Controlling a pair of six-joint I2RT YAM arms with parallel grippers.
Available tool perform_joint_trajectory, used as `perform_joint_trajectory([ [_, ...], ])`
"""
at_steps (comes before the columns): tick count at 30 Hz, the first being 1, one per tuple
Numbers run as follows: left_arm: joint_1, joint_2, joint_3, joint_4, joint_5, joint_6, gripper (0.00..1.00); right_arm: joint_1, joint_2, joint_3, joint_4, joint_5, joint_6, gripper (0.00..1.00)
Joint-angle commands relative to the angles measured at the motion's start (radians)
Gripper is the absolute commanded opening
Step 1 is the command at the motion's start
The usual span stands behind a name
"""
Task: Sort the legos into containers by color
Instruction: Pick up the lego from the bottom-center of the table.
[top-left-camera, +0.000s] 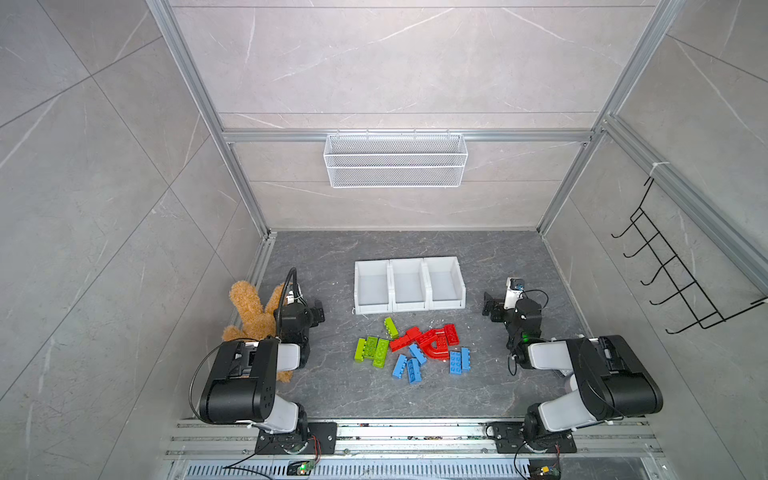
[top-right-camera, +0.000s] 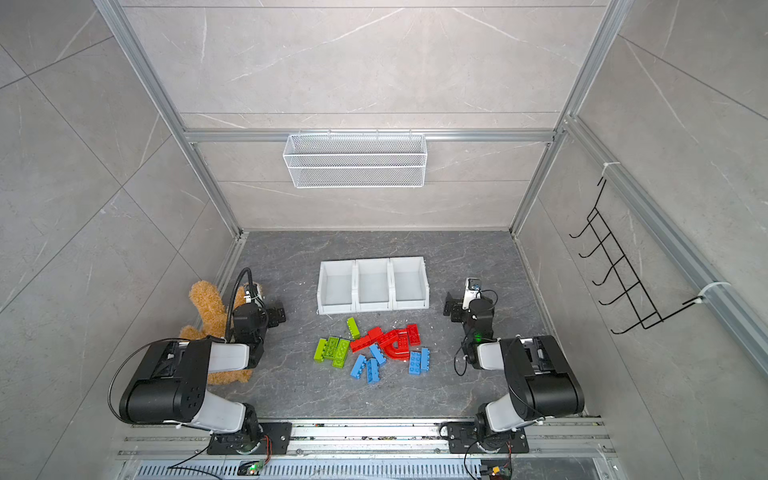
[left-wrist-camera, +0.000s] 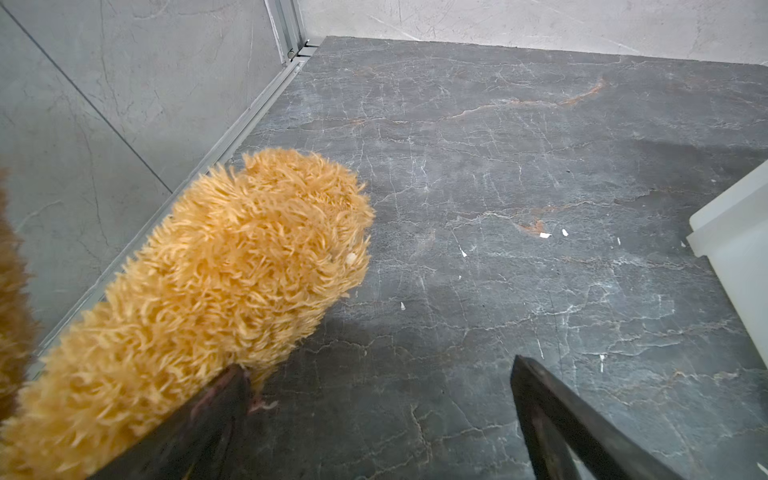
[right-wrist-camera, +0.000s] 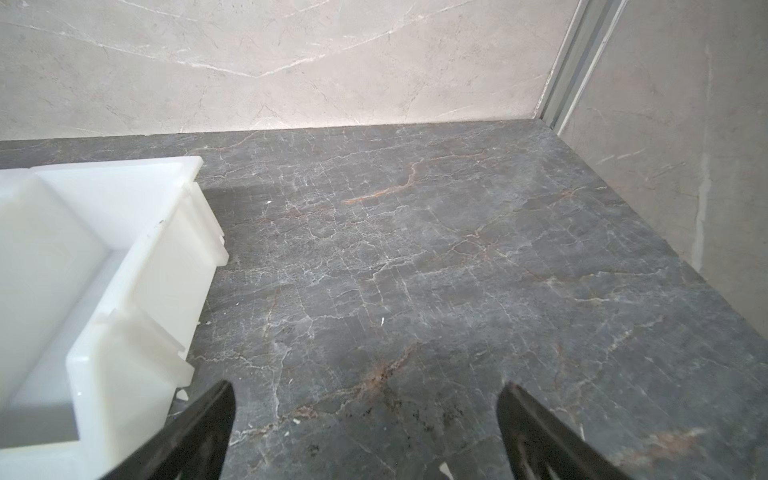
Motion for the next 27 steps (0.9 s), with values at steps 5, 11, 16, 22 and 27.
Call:
perform_joint_trajectory([
  [5, 0.007, 0.006, 0.023, 0.058, -0.018, 0.018, 1.0, -0.008, 0.013, 0.023, 0.005, -0.016, -0.015, 1.0],
  [11, 0.009, 0.006, 0.025, 0.053, -0.012, 0.018, 1.0, -0.008, 0.014, 0.022, 0.009, -0.016, -0.014, 0.99],
  [16, 0.009, 0.007, 0.025, 0.053, -0.012, 0.017, 1.0, -0.008, 0.014, 0.022, 0.009, -0.017, -0.014, 1.0],
  [22, 0.009, 0.006, 0.025, 0.053, -0.012, 0.018, 1.0, -0.009, 0.013, 0.022, 0.009, -0.018, -0.014, 0.99],
  [27, 0.009, 0.006, 0.025, 0.054, -0.013, 0.018, 1.0, -0.008, 0.013, 0.02, 0.01, -0.017, -0.015, 0.99],
])
